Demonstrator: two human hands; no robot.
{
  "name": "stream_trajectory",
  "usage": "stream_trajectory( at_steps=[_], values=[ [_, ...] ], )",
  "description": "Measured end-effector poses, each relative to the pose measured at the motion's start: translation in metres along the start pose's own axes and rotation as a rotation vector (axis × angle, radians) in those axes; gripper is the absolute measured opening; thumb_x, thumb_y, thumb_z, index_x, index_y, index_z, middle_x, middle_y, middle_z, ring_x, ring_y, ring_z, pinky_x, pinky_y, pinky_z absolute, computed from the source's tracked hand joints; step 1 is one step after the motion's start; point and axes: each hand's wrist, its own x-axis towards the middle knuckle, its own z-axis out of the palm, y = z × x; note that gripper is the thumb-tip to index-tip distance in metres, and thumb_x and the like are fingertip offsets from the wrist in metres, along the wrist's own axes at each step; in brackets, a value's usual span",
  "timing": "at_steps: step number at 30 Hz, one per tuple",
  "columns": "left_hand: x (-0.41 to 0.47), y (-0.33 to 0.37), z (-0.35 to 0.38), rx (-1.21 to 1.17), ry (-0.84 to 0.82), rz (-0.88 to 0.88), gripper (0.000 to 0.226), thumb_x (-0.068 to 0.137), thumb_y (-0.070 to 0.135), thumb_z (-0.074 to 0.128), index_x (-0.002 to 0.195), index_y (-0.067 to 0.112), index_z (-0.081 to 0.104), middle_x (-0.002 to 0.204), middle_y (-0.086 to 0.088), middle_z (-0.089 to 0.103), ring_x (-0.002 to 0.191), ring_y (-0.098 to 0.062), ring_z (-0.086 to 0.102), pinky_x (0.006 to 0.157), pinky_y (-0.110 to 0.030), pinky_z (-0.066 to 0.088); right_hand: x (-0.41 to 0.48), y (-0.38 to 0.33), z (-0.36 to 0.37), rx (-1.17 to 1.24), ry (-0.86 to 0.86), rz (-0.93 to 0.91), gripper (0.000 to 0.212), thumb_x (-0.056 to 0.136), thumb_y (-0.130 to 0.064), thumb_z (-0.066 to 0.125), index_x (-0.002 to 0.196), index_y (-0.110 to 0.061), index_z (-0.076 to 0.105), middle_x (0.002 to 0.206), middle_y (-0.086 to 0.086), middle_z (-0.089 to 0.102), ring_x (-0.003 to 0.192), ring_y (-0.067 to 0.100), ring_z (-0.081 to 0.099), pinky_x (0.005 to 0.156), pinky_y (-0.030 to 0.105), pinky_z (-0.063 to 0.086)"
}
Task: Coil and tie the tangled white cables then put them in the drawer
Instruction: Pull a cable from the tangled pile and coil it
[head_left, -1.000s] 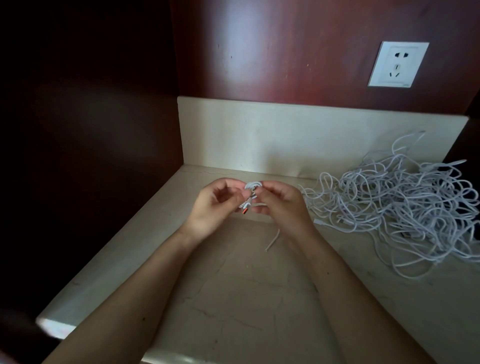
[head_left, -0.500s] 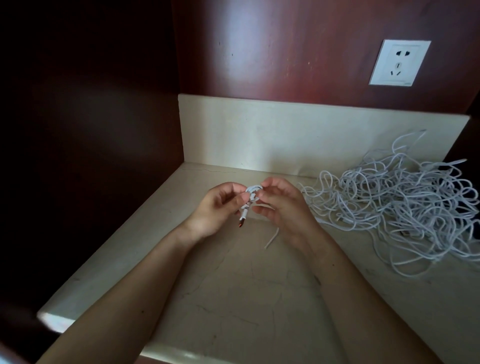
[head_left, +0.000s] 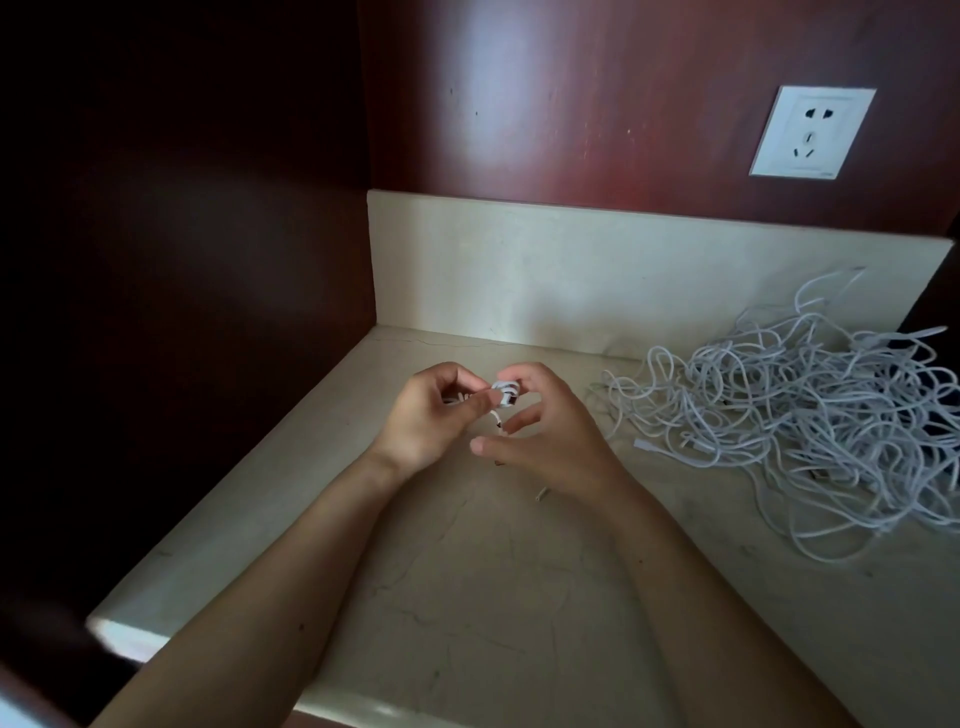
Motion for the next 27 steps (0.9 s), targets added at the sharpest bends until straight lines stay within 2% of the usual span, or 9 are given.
stream_trajectory(
  at_steps=[3,5,9,11,14,17,20,22,27],
  values=[
    [0.001,-0.001,-0.001,0.006,0.001,-0.002,0.01,0.085,0.017,0.074,0.079,0.014,0.067,0.067,0.007,0.06,0.055,-0.004,0.047,0.056,-0.018,0.038,0.001,0.006,0.0,-0.096,0.016,-0.066,0.044,0.072,-0.007,0.071,0.11,-0.024,0.058,0.104,-0.012,0.058,0.068,0.013,0.062,0.066,0.028,0.049],
    [0.001,0.0,-0.003,0.024,-0.049,0.015,0.007,0.085,0.016,0.074,0.08,0.014,0.068,0.068,0.008,0.061,0.057,-0.001,0.048,0.057,-0.016,0.038,0.004,0.01,-0.006,-0.114,0.037,-0.099,0.032,0.074,-0.01,0.066,0.104,-0.021,0.064,0.094,-0.012,0.063,0.063,0.003,0.058,0.062,0.026,0.047],
    [-0.001,0.004,-0.009,0.027,-0.181,0.055,0.003,0.083,0.01,0.075,0.082,0.012,0.073,0.079,0.001,0.072,0.071,-0.004,0.063,0.068,-0.016,0.048,0.009,0.019,-0.018,-0.143,-0.001,-0.133,0.027,0.073,-0.011,0.073,0.091,-0.03,0.069,0.081,-0.009,0.071,0.061,-0.005,0.059,0.059,0.022,0.044],
    [-0.001,0.007,-0.011,-0.075,-0.155,0.001,0.007,0.078,0.008,0.078,0.084,0.009,0.074,0.077,-0.001,0.074,0.069,-0.008,0.065,0.066,-0.018,0.051,0.01,0.02,-0.018,-0.111,-0.013,-0.104,0.031,0.071,-0.01,0.08,0.089,-0.033,0.069,0.081,-0.004,0.073,0.058,-0.002,0.059,0.059,0.023,0.045],
    [0.001,0.012,-0.011,-0.211,-0.026,-0.125,0.023,0.076,0.009,0.078,0.097,0.013,0.069,0.072,0.001,0.067,0.053,-0.006,0.057,0.052,-0.016,0.049,0.01,0.016,-0.015,0.072,0.001,-0.038,0.026,0.071,-0.004,0.083,0.086,-0.022,0.07,0.08,0.004,0.073,0.053,0.015,0.062,0.052,0.03,0.051],
    [0.002,0.015,-0.01,-0.513,0.034,-0.283,0.034,0.08,0.007,0.073,0.112,0.013,0.062,0.088,-0.003,0.069,0.066,-0.007,0.066,0.063,-0.017,0.057,0.01,0.013,-0.009,0.149,0.089,-0.033,0.022,0.074,-0.001,0.08,0.083,-0.016,0.067,0.08,0.006,0.072,0.051,0.02,0.063,0.049,0.029,0.05],
    [0.002,0.016,-0.009,-0.711,-0.004,-0.366,0.019,0.083,0.01,0.068,0.101,0.01,0.066,0.091,-0.005,0.071,0.069,-0.007,0.069,0.072,-0.02,0.059,0.009,0.012,-0.004,0.216,0.182,-0.025,0.022,0.074,0.0,0.079,0.082,-0.014,0.065,0.079,0.006,0.072,0.05,0.02,0.064,0.051,0.031,0.051],
    [0.0,0.017,-0.006,-0.748,-0.015,-0.407,0.009,0.09,0.012,0.063,0.097,0.008,0.066,0.086,-0.007,0.072,0.067,-0.008,0.07,0.068,-0.021,0.059,0.009,0.013,-0.001,0.217,0.199,-0.044,0.025,0.074,0.0,0.08,0.081,-0.018,0.065,0.077,0.003,0.071,0.05,0.019,0.064,0.052,0.033,0.052],
    [0.0,0.015,-0.002,-0.699,-0.052,-0.472,0.017,0.097,0.02,0.056,0.086,0.008,0.063,0.069,-0.003,0.073,0.06,-0.009,0.07,0.066,-0.022,0.059,0.007,0.019,0.009,0.151,0.196,-0.073,0.027,0.069,-0.007,0.083,0.077,-0.028,0.067,0.075,0.0,0.069,0.053,0.018,0.061,0.055,0.039,0.052]
  ],
)
